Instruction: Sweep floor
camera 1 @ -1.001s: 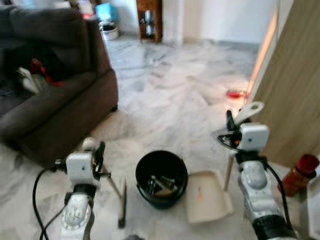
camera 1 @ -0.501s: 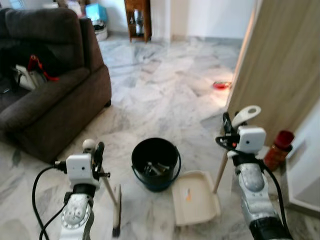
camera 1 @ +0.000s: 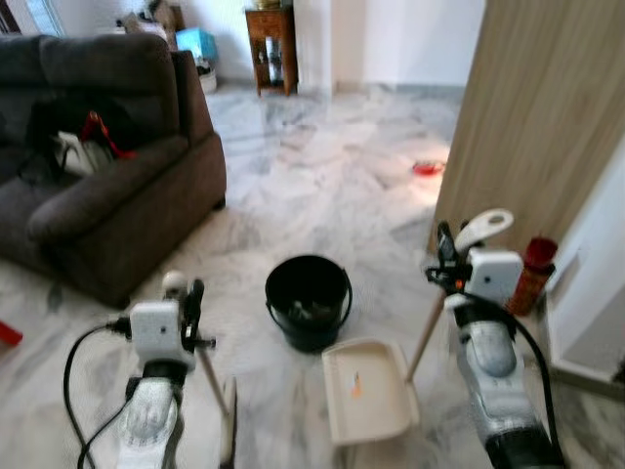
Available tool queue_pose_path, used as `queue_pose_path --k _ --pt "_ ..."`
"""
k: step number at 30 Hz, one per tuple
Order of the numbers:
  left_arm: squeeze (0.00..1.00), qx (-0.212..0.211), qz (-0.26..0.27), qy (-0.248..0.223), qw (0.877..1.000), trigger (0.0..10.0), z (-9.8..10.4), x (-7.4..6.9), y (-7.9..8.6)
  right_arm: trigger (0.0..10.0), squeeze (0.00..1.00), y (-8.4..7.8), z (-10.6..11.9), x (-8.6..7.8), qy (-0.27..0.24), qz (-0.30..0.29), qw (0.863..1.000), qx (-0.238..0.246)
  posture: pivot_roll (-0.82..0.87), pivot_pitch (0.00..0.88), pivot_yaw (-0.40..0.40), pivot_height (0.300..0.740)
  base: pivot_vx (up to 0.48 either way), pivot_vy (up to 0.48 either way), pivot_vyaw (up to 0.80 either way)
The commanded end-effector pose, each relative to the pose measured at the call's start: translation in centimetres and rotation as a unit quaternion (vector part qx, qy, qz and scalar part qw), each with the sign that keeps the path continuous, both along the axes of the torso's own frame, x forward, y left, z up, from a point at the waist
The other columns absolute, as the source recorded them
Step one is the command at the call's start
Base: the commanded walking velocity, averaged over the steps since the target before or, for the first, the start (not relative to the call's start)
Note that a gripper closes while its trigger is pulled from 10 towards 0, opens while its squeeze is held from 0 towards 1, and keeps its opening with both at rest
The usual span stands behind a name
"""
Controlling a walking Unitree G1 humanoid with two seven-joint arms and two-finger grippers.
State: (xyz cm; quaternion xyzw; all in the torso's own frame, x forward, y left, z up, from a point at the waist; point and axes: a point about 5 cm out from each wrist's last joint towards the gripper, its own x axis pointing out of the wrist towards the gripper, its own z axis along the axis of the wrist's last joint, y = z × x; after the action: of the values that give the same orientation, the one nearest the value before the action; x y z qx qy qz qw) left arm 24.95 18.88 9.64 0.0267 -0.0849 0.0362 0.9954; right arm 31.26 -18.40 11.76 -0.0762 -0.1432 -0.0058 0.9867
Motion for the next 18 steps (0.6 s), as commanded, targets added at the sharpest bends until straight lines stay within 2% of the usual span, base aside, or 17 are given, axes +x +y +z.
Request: queue_pose_path --k 1,4,18 --pt "0.00 0.006 0.001 -0.030 1.000 10.0 1.24 0.27 0.16 10.0 0.00 0.45 1.49 0.44 -0.030 0.010 1.000 0.001 0.09 0.005 0.050 0.740 0.000 0.000 0.00" --pt "0.00 0.006 0.000 -0.030 1.000 10.0 1.23 0.26 0.12 10.0 0.00 0.45 1.40 0.55 -0.023 0.010 1.000 0.004 0.09 0.003 0.050 0.740 0.000 0.000 0.00" --pt "0.00 0.007 -0.007 -0.029 1.000 10.0 1.22 0.38 0.04 10.0 0.00 0.60 1.11 0.62 -0.012 0.013 1.000 0.007 0.09 0.000 0.052 0.740 0.000 0.000 -0.80"
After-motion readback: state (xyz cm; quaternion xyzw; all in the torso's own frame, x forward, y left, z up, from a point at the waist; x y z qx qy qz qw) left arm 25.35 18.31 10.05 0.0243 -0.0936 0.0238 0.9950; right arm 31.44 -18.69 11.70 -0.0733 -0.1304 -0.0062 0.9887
